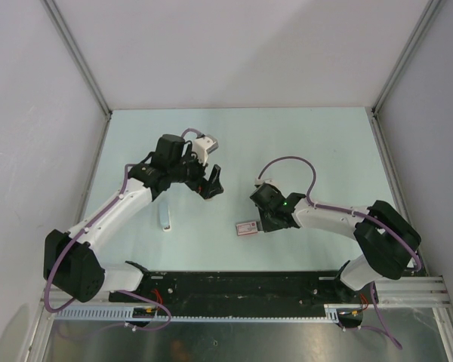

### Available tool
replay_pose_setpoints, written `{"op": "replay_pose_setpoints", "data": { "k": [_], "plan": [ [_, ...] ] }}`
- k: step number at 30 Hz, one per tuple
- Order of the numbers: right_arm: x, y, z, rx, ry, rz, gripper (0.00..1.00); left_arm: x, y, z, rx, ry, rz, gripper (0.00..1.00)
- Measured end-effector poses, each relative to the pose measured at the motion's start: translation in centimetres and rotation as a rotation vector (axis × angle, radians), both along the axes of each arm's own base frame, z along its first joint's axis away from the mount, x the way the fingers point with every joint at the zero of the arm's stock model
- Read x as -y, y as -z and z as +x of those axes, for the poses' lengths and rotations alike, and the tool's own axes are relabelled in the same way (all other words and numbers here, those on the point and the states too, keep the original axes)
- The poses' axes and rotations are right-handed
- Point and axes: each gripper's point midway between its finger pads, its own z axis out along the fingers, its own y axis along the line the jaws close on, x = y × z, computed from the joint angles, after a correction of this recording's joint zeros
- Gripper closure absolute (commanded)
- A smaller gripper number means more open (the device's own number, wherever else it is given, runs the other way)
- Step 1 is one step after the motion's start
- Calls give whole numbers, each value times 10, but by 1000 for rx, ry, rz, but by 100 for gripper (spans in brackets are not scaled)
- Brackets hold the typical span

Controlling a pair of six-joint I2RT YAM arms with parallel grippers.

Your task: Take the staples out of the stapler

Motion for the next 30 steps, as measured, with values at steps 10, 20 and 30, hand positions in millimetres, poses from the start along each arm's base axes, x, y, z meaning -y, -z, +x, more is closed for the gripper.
{"op": "replay_pose_setpoints", "data": {
  "k": [10,20,30],
  "plan": [
    [-2,0,1,5,-4,4,85,0,2,-3,-11,7,3,1],
    [-5,-1,-2,2,-18,9,72,-1,2,-3,-10,9,5,1],
    [-13,-22,-3,33,-35,81,69,0,2,-4,-13,10,6,1]
  ]
}}
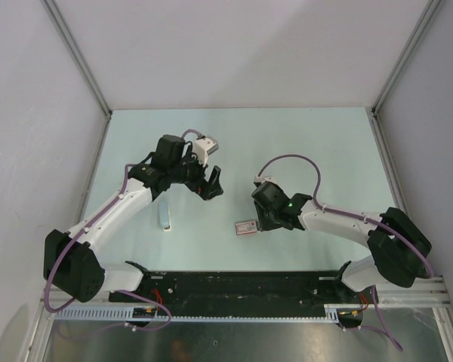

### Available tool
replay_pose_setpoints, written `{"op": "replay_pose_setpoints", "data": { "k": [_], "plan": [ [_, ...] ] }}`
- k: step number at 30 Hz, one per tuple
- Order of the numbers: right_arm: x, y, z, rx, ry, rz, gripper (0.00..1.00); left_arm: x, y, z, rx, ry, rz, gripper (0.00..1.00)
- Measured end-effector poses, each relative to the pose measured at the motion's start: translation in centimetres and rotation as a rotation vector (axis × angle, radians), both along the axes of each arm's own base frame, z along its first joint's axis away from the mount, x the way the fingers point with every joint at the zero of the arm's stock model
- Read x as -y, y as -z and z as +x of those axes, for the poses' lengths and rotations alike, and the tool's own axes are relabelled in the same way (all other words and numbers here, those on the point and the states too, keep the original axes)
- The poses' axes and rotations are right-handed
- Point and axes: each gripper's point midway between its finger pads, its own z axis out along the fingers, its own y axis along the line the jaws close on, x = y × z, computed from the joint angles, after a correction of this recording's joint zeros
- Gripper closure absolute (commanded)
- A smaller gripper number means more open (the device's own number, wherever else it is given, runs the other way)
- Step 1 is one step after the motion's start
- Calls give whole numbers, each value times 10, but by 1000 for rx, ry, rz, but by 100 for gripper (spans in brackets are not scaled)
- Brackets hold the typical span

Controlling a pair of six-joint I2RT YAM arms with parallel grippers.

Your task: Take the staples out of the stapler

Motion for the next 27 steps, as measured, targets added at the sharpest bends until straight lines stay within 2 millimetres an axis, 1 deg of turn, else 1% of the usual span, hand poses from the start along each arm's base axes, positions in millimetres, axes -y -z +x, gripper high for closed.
{"op": "replay_pose_setpoints", "data": {
  "k": [7,11,17,23,27],
  "plan": [
    [1,-18,5,31,16,50,76,0,1,-1,-3,1,2,1],
    [7,-21,9,37,35,47,77,0,0,-1,-3,1,1,1],
    [18,-14,7,27,52,9,79,0,1,-1,-3,1,2,1],
    [27,2,2,3,53,-35,83,0,1,-1,-1,5,3,1],
    [31,14,-2,-20,52,-61,84,5,3,-5,11,32,17,1]
  ]
}}
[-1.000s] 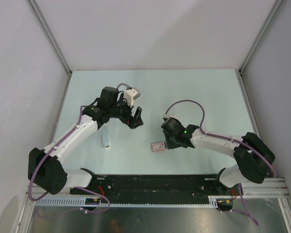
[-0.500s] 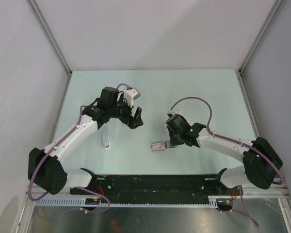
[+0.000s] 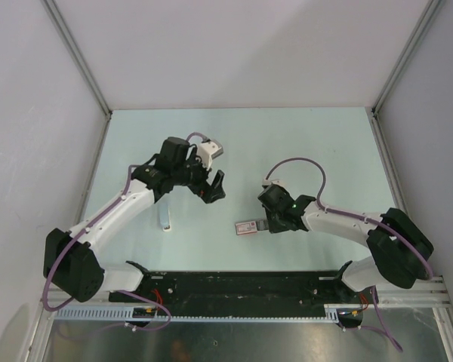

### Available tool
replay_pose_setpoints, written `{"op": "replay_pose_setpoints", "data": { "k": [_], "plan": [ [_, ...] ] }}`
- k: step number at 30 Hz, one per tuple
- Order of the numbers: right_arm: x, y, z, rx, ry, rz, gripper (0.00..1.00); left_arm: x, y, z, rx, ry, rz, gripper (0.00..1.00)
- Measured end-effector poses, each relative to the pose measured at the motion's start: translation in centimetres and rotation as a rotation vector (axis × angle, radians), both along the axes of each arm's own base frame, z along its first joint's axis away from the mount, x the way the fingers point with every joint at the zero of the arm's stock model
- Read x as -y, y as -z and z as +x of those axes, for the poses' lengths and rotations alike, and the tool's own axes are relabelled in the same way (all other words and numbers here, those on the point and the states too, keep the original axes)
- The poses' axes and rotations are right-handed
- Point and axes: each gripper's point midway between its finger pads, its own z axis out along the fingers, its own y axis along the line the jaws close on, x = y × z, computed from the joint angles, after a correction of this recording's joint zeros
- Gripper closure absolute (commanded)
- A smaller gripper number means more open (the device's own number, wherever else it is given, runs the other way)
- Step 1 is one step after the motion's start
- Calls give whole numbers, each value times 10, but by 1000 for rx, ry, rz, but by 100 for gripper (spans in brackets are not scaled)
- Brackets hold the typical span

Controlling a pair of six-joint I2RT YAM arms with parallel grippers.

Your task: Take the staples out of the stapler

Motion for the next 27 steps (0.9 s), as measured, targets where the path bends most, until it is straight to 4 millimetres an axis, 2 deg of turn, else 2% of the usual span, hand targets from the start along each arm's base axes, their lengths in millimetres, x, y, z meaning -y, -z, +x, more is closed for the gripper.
{"op": "replay_pose_setpoints", "data": {
  "k": [5,10,18,27],
  "plan": [
    [-1,3,1,1,1,2,84,10,17,-10,2,58,58,1],
    [-4,1,5,14,4,18,85,14,42,-10,-23,85,125,2],
    [-10,5,6,7,-4,35,85,11,91,-12,-87,118,254,3],
    [-18,4,8,7,-9,67,86,10,117,-17,-104,145,343,3]
  ]
}}
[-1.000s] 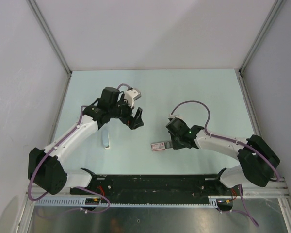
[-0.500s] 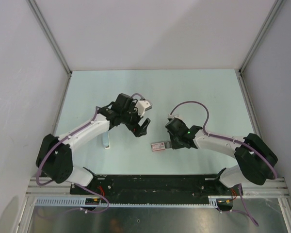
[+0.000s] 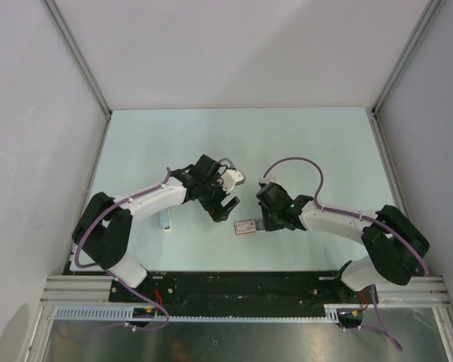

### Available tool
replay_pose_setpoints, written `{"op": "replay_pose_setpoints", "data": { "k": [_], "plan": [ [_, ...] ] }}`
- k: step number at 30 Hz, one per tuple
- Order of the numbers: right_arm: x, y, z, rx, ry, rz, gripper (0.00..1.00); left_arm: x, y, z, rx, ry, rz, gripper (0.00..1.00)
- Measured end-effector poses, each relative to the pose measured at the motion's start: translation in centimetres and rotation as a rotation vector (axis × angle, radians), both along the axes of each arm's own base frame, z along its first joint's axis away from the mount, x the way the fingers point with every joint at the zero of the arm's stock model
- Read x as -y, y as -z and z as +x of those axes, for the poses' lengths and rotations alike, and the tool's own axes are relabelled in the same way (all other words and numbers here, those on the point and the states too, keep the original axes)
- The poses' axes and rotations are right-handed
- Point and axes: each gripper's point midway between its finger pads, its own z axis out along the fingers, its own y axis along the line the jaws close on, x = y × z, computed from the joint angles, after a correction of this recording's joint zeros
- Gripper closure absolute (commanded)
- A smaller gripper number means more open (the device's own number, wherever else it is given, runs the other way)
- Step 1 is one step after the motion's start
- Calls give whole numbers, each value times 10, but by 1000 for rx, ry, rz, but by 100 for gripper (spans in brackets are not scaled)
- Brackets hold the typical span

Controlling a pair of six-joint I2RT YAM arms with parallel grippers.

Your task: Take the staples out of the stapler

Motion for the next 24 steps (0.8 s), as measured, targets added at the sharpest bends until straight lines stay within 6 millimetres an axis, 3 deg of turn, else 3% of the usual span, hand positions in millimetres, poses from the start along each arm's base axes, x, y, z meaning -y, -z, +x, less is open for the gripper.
{"op": "replay_pose_setpoints", "data": {
  "k": [24],
  "plan": [
    [-22,4,-3,-10,-22,60,86,-2,25,-12,-28,33,71,3]
  ]
}}
